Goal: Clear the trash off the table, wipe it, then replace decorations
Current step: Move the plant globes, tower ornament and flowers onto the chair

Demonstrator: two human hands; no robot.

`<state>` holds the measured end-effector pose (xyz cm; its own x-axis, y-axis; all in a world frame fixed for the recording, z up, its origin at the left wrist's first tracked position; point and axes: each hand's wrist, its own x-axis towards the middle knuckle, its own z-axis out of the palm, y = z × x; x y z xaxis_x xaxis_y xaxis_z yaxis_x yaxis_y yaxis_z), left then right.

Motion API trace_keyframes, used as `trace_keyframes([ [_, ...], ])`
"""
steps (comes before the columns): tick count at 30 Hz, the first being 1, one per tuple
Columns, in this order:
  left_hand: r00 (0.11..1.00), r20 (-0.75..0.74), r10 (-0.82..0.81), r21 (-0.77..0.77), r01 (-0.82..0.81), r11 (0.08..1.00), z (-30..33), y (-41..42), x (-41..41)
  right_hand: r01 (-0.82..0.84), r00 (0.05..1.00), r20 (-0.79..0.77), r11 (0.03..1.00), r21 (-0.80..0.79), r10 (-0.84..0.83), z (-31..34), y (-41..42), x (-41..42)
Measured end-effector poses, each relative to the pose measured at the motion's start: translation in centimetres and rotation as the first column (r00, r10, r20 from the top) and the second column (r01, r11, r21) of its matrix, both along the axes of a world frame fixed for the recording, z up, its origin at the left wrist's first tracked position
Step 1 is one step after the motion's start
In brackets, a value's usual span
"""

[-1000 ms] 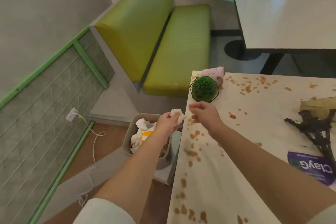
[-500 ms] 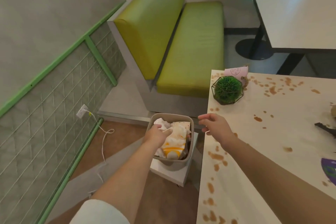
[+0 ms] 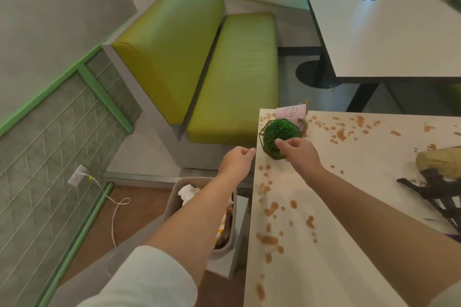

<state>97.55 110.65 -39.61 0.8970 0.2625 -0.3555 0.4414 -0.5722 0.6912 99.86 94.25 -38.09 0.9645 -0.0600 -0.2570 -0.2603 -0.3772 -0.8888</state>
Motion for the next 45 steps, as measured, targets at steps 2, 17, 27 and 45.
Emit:
trace_keyframes([
  [2,1.0,0.027,-0.006,-0.064,0.008,0.998,-0.3,-1.3,1.7,0.019,1.0,0.012,0.998,-0.062,-0.019,-0.2,-0.9,1.6],
  [17,0.987,0.055,0.152,-0.245,-0.135,0.96,-3.0,-6.6,6.6,-0.121,0.979,-0.162,0.992,0.021,0.123,-5.1,-5.9,4.8],
  [27,0.98,-0.058,0.189,-0.326,-0.198,0.924,-2.1,-7.6,4.6,0.058,0.972,-0.235,0.978,0.199,-0.009,-4.9,-7.2,2.1],
  [45,0.996,-0.003,-0.092,-0.438,0.082,0.895,4.6,-16.5,-6.1,0.311,0.949,-0.065,0.888,0.339,-0.307,2.8,-16.6,-12.4],
])
